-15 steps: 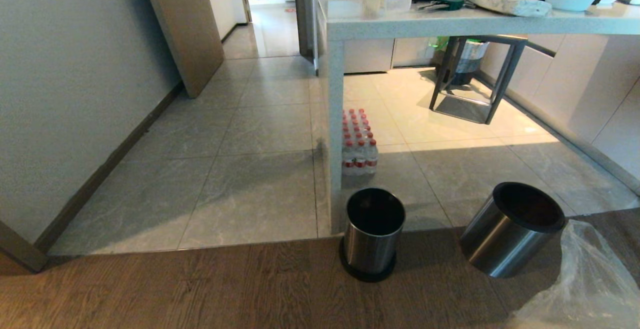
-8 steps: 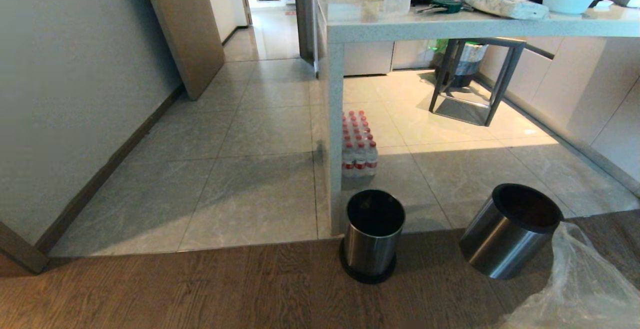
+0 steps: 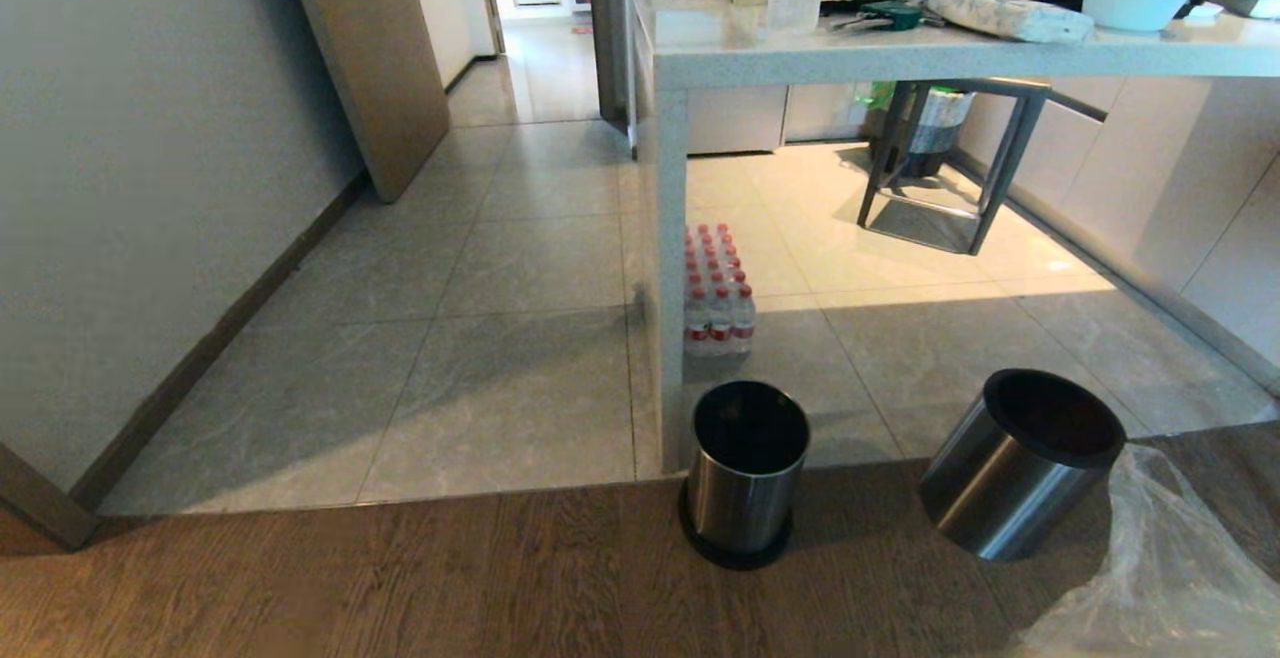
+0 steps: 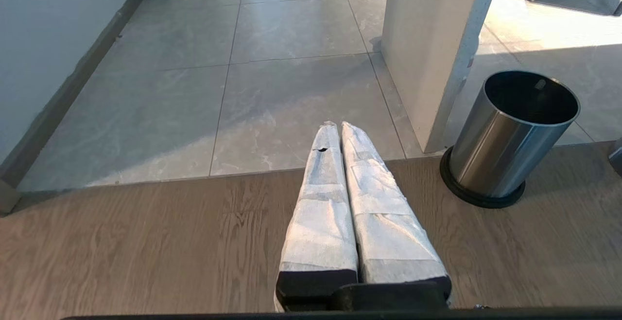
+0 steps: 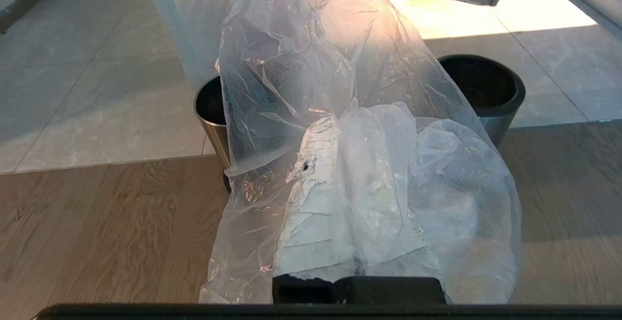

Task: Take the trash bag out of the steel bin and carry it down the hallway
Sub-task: Put the trash bag at the door

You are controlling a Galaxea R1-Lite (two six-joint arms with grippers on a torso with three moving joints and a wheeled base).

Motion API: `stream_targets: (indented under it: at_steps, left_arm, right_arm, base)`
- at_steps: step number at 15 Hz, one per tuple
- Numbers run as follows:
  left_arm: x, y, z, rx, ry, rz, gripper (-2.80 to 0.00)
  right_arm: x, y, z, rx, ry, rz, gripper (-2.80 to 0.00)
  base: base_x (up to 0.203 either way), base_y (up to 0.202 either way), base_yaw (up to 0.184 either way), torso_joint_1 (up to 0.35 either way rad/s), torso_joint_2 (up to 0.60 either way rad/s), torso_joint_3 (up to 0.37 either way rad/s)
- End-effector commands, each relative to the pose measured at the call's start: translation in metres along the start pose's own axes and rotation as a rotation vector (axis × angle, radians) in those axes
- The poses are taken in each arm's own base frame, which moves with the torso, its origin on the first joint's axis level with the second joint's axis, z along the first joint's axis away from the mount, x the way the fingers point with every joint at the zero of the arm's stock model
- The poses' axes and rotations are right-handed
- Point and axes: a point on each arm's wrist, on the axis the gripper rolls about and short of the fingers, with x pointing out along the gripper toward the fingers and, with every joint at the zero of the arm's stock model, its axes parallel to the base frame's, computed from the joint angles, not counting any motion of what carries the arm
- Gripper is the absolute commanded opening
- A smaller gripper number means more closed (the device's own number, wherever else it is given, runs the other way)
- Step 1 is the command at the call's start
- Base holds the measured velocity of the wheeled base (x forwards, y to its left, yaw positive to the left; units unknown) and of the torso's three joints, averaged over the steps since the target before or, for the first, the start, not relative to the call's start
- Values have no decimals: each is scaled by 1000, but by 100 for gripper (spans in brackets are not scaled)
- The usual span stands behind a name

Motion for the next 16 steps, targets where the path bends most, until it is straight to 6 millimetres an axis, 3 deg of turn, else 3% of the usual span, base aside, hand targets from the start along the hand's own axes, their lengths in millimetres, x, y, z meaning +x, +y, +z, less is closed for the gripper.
stream_targets:
  at_steps: [1, 16]
  left_arm:
    - [0, 0, 0, 0, 0, 0, -280]
    - [0, 0, 0, -2, 0, 0, -280]
  right_arm:
    - [0, 0, 0, 0, 4, 1, -280]
    - [0, 0, 0, 0, 4, 1, -280]
  base:
    - [0, 0, 0, 2, 3, 124]
    - [0, 0, 0, 0, 1, 24]
